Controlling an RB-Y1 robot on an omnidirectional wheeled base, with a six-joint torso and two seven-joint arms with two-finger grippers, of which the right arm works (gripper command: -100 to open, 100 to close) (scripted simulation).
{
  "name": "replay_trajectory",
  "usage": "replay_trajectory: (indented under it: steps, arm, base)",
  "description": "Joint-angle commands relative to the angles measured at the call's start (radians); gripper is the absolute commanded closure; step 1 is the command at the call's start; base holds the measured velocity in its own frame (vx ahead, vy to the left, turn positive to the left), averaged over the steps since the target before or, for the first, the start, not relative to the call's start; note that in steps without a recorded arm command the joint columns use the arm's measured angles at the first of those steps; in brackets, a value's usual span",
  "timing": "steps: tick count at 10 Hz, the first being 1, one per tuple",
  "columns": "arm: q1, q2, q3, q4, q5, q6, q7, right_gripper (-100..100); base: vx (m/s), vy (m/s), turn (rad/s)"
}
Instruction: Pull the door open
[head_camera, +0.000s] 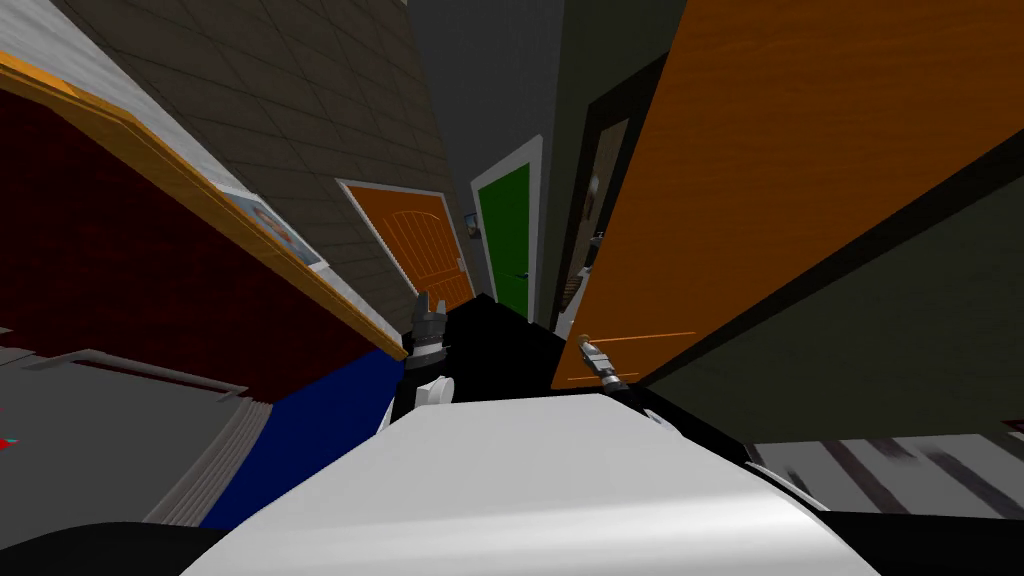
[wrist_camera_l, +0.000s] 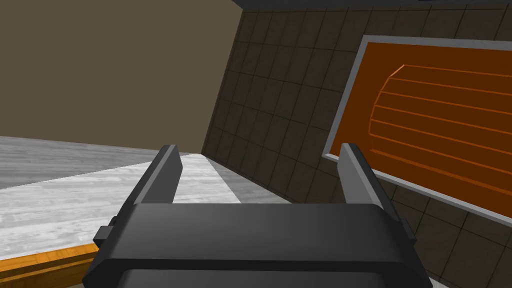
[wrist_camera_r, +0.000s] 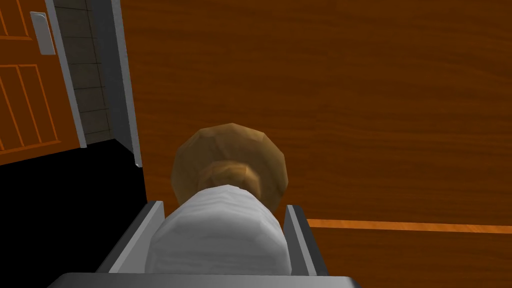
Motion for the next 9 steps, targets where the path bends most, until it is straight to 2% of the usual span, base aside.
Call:
replay_trajectory:
  steps: [1, 4, 7, 8, 9]
  arm:
    - [0.012, -0.008, 0.017, 0.002, 0.009, -0.026, -0.015, 100]
    - [0.044, -0.038, 0.051, 0.003, 0.029, -0.085, -0.049, 100]
    - [0.068, -0.061, 0.077, 0.004, 0.044, -0.13, -0.075, 100]
    - [0.065, -0.06, 0.069, -0.006, 0.039, -0.112, -0.067, 100]
    - [0.084, -0.073, 0.099, -0.014, 0.064, -0.147, -0.076, 100]
  base:
    - [-0.156, -0.087, 0.072]
    - [-0.154, -0.069, 0.093]
    - [-0.174, -0.061, 0.068]
    - [-0.086, -0.031, 0.012]
    - [-0.096, -0.104, -0.026]
